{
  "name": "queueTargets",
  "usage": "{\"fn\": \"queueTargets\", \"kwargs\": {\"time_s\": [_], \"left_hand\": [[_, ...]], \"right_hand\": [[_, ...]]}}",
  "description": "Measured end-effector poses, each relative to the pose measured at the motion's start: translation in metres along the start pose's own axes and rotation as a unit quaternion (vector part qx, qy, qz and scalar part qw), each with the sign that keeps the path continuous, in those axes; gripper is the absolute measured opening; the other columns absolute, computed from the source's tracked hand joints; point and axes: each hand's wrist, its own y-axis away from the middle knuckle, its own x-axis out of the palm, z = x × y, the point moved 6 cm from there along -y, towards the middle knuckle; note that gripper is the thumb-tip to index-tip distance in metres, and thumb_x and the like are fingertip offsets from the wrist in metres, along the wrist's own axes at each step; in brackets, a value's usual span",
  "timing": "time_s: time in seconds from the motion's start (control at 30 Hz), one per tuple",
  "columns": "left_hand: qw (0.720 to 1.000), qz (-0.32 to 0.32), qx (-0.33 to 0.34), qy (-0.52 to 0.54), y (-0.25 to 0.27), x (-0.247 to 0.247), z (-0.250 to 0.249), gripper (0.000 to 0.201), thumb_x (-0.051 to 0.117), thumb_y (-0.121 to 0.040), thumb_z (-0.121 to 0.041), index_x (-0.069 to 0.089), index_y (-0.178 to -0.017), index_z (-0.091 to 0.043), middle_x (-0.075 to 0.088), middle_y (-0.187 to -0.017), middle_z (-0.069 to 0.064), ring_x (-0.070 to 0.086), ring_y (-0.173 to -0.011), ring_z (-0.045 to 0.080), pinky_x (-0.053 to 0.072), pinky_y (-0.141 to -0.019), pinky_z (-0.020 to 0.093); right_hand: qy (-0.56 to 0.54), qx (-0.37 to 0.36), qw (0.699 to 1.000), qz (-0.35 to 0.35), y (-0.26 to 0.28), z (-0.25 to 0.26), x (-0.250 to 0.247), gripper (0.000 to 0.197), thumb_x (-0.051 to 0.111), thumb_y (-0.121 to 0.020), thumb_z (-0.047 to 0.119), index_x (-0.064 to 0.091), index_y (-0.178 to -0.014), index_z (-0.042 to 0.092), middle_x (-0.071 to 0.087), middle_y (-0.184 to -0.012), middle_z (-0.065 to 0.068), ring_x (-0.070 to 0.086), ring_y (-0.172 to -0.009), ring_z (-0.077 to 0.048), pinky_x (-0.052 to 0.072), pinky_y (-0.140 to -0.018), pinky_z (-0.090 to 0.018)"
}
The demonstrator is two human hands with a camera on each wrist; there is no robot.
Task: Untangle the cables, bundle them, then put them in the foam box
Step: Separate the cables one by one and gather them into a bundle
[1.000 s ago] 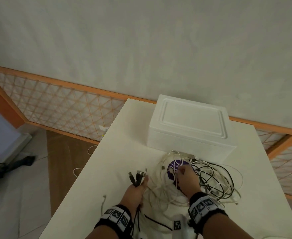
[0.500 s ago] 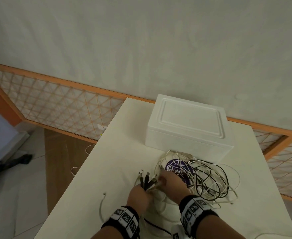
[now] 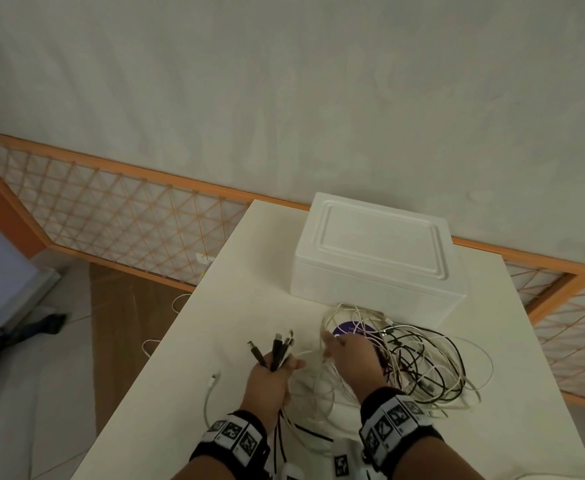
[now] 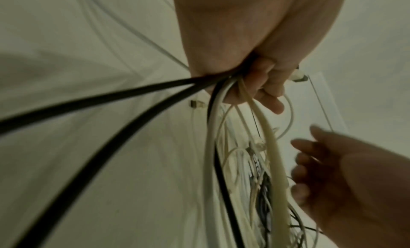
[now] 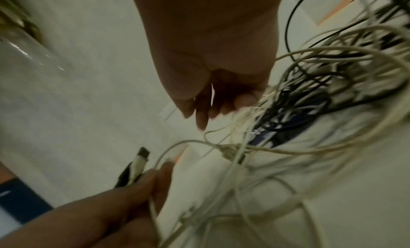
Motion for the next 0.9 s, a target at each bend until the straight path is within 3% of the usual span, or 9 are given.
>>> {"fn": "queueTargets", "kwargs": {"time_s": [0.1,0.17,0.2,0.3,0.43,0.53,0.67,0.77,0.9], "left_hand": [[0.999,0.018,-0.007,0.046,0.005,0.004,0.0,0.019,0.062,-0.091,-0.012,0.061,-0.104,0.001,0.06,-0.072,0.015,0.03,-0.038,0.011,0.028,-0.039,0.021],[0.997,0.044,-0.015,0.059,0.01,0.007,0.002,0.02,0.064,-0.089,-0.011,0.06,-0.104,0.002,0.064,-0.079,0.017,0.028,-0.037,0.011,0.027,-0.038,0.021],[0.996,0.055,-0.019,0.061,0.012,0.007,0.004,0.019,0.066,-0.088,-0.012,0.061,-0.102,0.001,0.069,-0.085,0.017,0.027,-0.037,0.01,0.026,-0.038,0.02],[0.995,0.041,-0.022,0.092,0.015,0.0,0.004,0.02,0.065,-0.088,-0.019,0.063,-0.096,-0.001,0.072,-0.092,0.015,0.028,-0.035,0.008,0.026,-0.036,0.019],[0.987,0.014,-0.011,0.161,0.017,-0.005,-0.008,0.034,0.051,-0.097,-0.031,0.056,-0.083,0.0,0.074,-0.093,0.015,0.028,-0.034,0.009,0.028,-0.039,0.021],[0.987,0.008,0.002,0.164,0.023,0.003,-0.018,0.04,0.047,-0.098,-0.035,0.049,-0.07,-0.007,0.067,-0.071,0.01,0.029,-0.037,0.011,0.03,-0.039,0.023],[0.986,0.06,0.021,0.155,0.035,0.015,-0.024,0.022,0.063,-0.085,-0.03,0.051,-0.078,-0.013,0.04,-0.055,0.0,0.028,-0.038,0.009,0.025,-0.037,0.021],[0.982,0.104,0.038,0.153,0.051,0.021,-0.028,0.031,0.067,-0.072,-0.029,0.063,-0.096,-0.009,0.045,-0.054,0.001,0.039,-0.041,0.01,0.027,-0.038,0.02],[0.979,0.118,0.034,0.163,0.059,0.023,-0.027,0.041,0.064,-0.075,-0.028,0.065,-0.115,-0.022,0.053,-0.055,0.0,0.039,-0.039,0.009,0.032,-0.037,0.019]], "right_hand": [[-0.059,0.038,0.987,0.142,0.006,0.008,0.028,0.033,0.053,-0.094,0.035,0.067,-0.1,0.006,0.068,-0.083,-0.006,0.058,-0.062,-0.011,0.047,-0.059,-0.022],[-0.218,0.044,0.966,0.132,0.006,0.01,0.027,0.014,0.056,-0.093,0.008,0.062,-0.104,0.003,0.067,-0.092,-0.014,0.061,-0.067,-0.013,0.051,-0.062,-0.024],[-0.338,0.062,0.932,0.113,0.007,0.008,0.024,0.013,0.055,-0.091,0.001,0.061,-0.102,0.002,0.067,-0.09,-0.015,0.063,-0.068,-0.016,0.053,-0.063,-0.026],[-0.474,0.044,0.874,0.098,0.012,0.013,0.006,0.014,0.055,-0.092,0.003,0.061,-0.104,-0.001,0.068,-0.084,-0.012,0.065,-0.068,-0.018,0.055,-0.06,-0.028],[-0.435,0.025,0.895,0.093,0.018,0.012,-0.002,0.015,0.056,-0.094,0.014,0.061,-0.101,0.002,0.07,-0.079,-0.008,0.066,-0.064,-0.017,0.053,-0.056,-0.028],[-0.407,-0.002,0.909,0.093,0.03,0.019,-0.001,0.011,0.053,-0.096,0.018,0.056,-0.097,0.007,0.069,-0.073,-0.007,0.065,-0.061,-0.017,0.052,-0.056,-0.029],[-0.356,-0.052,0.926,0.112,0.053,0.036,0.01,0.004,0.054,-0.095,0.015,0.054,-0.093,0.012,0.066,-0.064,-0.005,0.06,-0.055,-0.016,0.049,-0.053,-0.026],[-0.302,-0.097,0.941,0.116,0.065,0.044,0.014,0.012,0.054,-0.092,0.009,0.063,-0.092,0.018,0.065,-0.061,-0.003,0.059,-0.052,-0.014,0.049,-0.05,-0.025],[-0.211,-0.164,0.957,0.111,0.076,0.053,0.014,0.029,0.053,-0.089,0.005,0.067,-0.071,0.023,0.064,-0.055,0.006,0.059,-0.051,-0.006,0.051,-0.055,-0.026]]}}
